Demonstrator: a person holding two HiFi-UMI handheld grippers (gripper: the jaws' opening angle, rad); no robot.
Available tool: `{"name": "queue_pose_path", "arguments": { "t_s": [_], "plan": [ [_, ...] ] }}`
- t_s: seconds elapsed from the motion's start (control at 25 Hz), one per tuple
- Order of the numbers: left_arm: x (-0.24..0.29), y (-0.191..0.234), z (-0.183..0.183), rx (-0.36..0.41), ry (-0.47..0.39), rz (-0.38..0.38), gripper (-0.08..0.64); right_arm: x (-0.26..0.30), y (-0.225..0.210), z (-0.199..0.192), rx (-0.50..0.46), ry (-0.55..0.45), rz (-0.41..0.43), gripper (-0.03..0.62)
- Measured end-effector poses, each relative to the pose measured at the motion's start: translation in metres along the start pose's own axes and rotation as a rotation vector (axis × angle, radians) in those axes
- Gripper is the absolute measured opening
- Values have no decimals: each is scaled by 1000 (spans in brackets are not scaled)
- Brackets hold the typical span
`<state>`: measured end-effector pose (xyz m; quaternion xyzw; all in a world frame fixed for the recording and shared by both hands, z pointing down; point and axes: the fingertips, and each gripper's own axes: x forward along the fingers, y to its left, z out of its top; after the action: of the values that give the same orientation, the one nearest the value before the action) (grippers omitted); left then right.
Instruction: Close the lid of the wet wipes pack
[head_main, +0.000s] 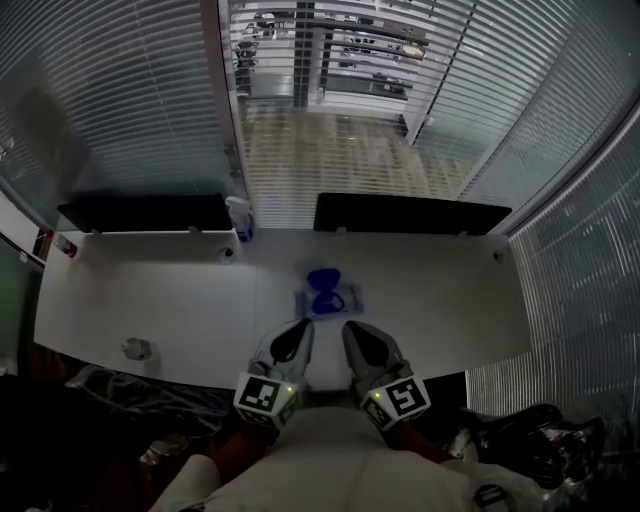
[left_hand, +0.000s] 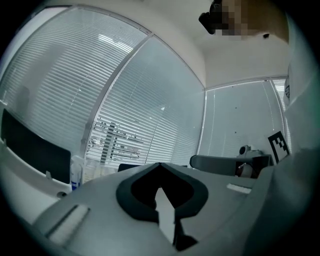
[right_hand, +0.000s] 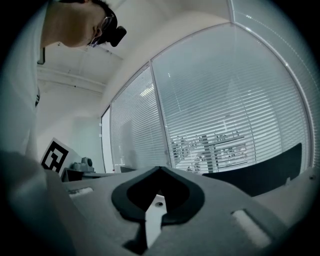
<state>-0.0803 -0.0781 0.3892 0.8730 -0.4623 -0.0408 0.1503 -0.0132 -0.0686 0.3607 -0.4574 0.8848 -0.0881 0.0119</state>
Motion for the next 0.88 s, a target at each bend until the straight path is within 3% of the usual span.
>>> {"name": "queue_pose_path", "arguments": {
  "t_s": [0.4,0.56,0.88],
  "plan": [
    [22,-18,6,53,-1,18,3,-3,-29,14,12,-28,19,2],
    [34,-29,-2,31,12,33,3,-8,-45,17,-1,-44,33,2],
    [58,-40,-4,61,12,48,3,-12,-72,23,-16,-57,41,2]
  ]
}}
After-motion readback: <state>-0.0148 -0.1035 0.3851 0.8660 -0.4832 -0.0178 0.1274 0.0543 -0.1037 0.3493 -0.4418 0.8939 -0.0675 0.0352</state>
